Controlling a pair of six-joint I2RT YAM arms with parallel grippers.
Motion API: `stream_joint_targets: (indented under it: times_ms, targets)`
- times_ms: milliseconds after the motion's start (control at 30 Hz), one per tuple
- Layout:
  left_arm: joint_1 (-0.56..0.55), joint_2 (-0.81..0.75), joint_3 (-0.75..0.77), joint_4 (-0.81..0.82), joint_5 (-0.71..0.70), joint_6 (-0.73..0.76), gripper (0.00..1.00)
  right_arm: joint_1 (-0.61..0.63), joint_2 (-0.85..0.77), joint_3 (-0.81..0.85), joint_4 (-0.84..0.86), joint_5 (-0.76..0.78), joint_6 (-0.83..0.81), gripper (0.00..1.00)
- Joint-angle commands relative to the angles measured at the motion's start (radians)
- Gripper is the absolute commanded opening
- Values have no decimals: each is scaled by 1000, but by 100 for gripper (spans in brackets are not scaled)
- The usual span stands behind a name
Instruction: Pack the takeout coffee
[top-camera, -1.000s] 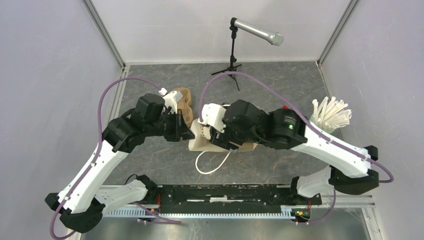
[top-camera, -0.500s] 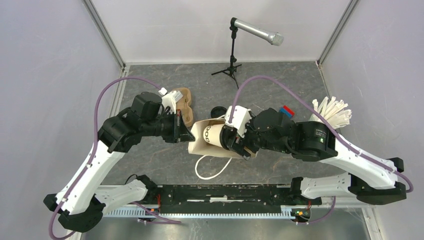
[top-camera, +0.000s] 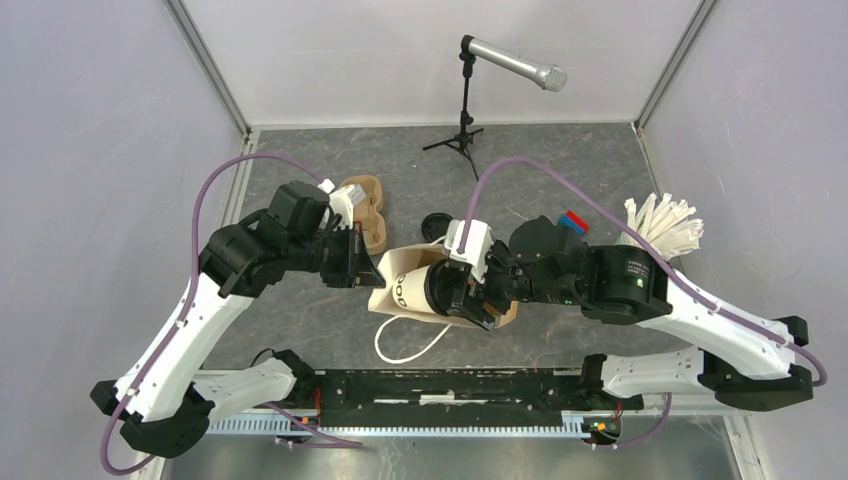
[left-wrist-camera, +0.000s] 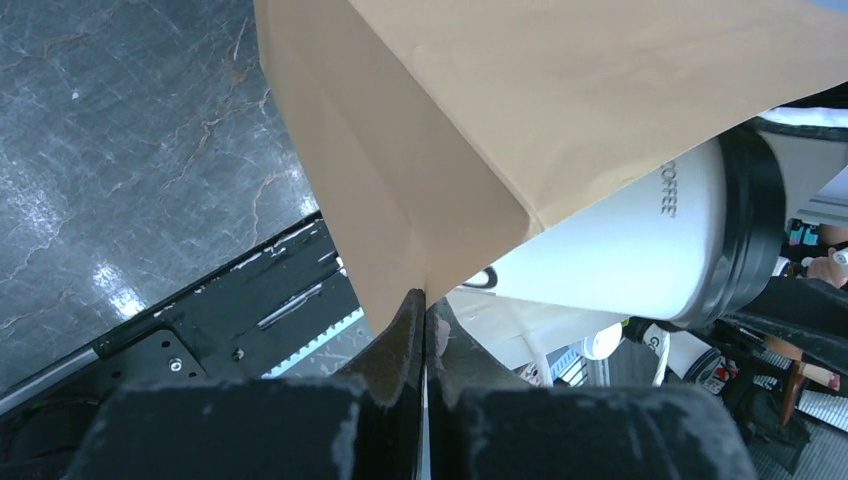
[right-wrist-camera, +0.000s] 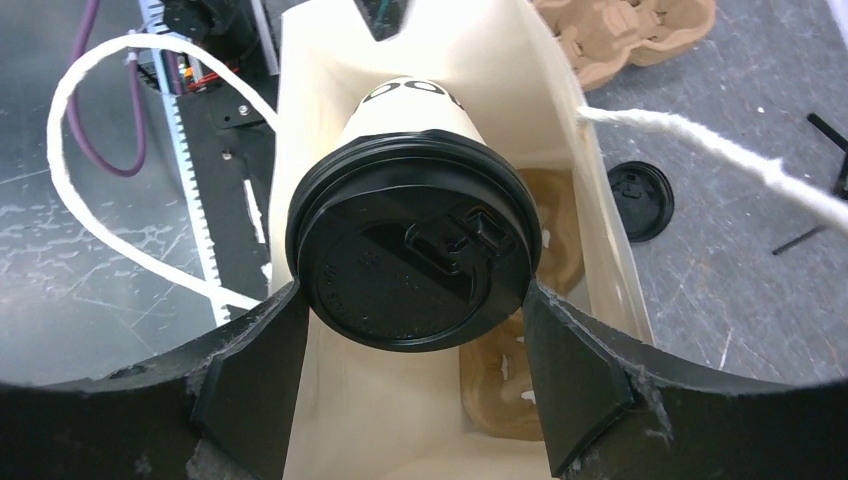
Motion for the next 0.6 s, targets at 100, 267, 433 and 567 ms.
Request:
stream_joint_targets:
  times_ms: [100, 267, 433, 567]
  targets:
    - [8, -21, 8, 75, 36, 38, 2, 0, 1, 49, 31, -15, -4, 55]
    - [9, -31, 9, 50, 35, 66, 2, 0, -83, -49, 152, 180, 46, 56]
    - [9, -11, 33, 18, 25, 43, 2, -1, -102, -147, 241, 123, 104, 56]
    - [8, 13, 69, -18, -15, 34, 2, 1, -77, -179, 210, 72, 103, 56]
